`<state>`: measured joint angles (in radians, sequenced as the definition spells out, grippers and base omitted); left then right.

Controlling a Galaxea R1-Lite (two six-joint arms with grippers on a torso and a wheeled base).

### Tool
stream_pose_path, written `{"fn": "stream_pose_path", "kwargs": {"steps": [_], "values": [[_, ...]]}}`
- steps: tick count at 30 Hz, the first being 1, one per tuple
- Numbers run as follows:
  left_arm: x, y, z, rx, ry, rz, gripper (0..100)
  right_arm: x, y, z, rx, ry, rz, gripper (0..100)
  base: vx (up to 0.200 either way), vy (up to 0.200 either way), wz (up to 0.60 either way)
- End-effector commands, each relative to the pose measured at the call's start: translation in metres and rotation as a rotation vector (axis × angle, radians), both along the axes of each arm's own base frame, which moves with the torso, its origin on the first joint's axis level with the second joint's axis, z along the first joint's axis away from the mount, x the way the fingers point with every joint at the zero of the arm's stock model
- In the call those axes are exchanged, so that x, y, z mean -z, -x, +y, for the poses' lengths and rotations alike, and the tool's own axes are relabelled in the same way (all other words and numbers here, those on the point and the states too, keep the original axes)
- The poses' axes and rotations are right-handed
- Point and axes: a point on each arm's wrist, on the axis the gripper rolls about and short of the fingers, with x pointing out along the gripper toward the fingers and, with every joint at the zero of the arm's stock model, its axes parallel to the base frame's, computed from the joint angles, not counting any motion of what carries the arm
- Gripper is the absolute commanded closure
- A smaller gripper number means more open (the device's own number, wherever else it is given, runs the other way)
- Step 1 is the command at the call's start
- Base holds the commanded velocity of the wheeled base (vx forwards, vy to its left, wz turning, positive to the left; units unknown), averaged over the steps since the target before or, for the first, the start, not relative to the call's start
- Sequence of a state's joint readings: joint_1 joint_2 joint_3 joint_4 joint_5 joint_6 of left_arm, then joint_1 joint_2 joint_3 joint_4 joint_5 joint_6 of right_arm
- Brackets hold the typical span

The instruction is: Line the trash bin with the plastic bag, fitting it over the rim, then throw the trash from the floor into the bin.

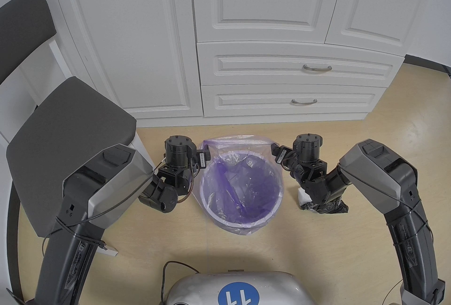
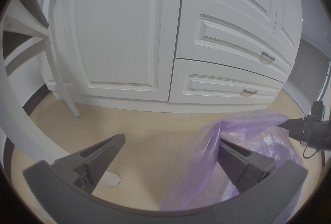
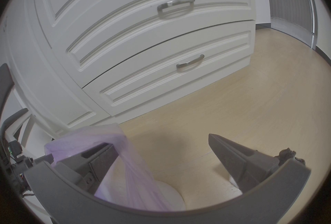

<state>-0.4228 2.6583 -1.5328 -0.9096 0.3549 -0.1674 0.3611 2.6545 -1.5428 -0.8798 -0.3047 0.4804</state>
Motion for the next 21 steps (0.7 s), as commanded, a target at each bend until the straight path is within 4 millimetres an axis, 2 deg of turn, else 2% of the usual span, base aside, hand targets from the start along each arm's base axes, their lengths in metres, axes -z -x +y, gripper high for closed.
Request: {"fn": "stream_pose_path", "kwargs": {"steps": [1,6,11,17,21], "values": [[0.030,-0.011,-0.007,-0.008,0.031,-0.016,0,0.020,-0.012,-0.006,0.025,-0.025,0.002,0,0.000,0.000,0.00],[0.036,-0.019,-0.008,-0.031,0.042,-0.044,0,0.034,-0.019,-0.010,0.039,-0.036,0.004,0,0.000,0.000,0.00],[0.038,-0.021,-0.007,-0.035,0.048,-0.044,0,0.038,-0.020,-0.009,0.039,-0.034,0.010,0,0.000,0.000,0.00],[0.026,-0.025,0.006,-0.063,0.051,-0.050,0,0.042,-0.020,-0.011,0.041,-0.030,0.021,0,0.000,0.000,0.00],[0.017,-0.021,0.016,-0.078,0.038,-0.011,0,0.043,-0.019,-0.011,0.040,-0.026,0.028,0,0.000,0.000,0.00]]}}
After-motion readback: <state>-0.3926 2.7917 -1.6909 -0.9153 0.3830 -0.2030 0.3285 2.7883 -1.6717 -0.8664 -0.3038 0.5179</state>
